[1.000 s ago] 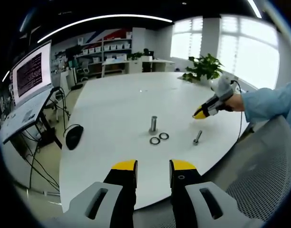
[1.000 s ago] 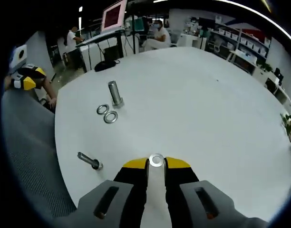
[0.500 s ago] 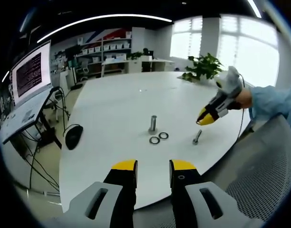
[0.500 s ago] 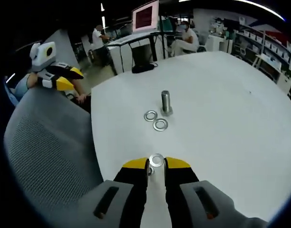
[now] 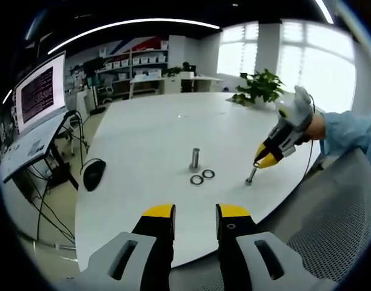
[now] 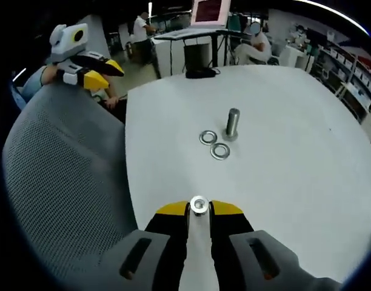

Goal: Place the washer onto the threaded stud by aligning its center hole with the stud, sliding it down to the base, and recovering from edge contact or off-axis alignment until the washer reaches the visible bottom stop.

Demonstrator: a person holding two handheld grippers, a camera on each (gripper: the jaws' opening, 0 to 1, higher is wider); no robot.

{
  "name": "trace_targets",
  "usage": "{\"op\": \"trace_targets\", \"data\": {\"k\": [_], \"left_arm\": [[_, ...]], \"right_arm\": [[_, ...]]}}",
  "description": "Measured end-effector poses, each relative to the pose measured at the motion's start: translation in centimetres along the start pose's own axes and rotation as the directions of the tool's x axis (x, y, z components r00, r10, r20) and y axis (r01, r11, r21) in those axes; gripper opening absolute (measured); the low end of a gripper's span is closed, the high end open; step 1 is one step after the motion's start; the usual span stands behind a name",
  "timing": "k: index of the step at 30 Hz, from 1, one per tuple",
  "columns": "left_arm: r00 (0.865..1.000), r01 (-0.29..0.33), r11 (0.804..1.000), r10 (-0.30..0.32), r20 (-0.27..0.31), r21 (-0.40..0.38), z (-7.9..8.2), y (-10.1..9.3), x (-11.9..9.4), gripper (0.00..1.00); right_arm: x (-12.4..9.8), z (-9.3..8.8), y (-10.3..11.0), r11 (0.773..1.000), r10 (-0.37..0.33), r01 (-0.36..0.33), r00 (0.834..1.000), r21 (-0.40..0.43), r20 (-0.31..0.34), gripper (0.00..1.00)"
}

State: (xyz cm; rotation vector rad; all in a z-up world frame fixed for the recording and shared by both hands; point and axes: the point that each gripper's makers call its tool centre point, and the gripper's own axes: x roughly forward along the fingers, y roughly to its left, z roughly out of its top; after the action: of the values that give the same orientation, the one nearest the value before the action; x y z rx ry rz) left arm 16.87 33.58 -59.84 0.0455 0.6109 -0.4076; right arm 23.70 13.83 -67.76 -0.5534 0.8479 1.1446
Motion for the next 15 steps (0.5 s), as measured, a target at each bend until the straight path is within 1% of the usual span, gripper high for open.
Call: {"op": "trace_targets", "data": {"k": [3, 5, 9, 12, 15], "left_arm": [[1.0, 0.0, 1.0, 0.0, 0.001, 0.0, 0.01, 0.02, 0.02, 0.24], [1.0, 0.0, 1.0, 0.0, 0.001, -0.001, 0.03, 0.01, -0.01, 0.24], [1.0, 0.0, 1.0, 0.0, 0.003, -0.003, 0.04, -0.01, -0.03, 0.24], [1.0, 0.004, 1.0, -0.004, 0.003, -0.002, 0.05, -0.08, -0.01, 0.24], [1.0, 0.003, 1.0, -0.003, 0.004, -0.003, 0.04, -0.05, -0.03, 0.24]], "right_arm": [[0.17, -0.1, 0.07, 1.0, 0.007, -0.007, 1.0, -0.001, -0.003, 0.15], [0.34, -0.32, -0.06, 1.0, -0.001, 0.001, 1.0, -0.016, -0.016, 0.15], [0.46, -0.26, 0.12, 1.0, 0.004, -0.004, 1.0, -0.021, -0.013, 0.15], [0.64, -0.5, 0.03, 1.0, -0.005, 0.004, 1.0, -0.019, -0.031, 0.15], [0.79, -0.54, 0.1, 1.0, -0.004, 0.003, 0.999, -0.024, -0.035, 0.15]]}}
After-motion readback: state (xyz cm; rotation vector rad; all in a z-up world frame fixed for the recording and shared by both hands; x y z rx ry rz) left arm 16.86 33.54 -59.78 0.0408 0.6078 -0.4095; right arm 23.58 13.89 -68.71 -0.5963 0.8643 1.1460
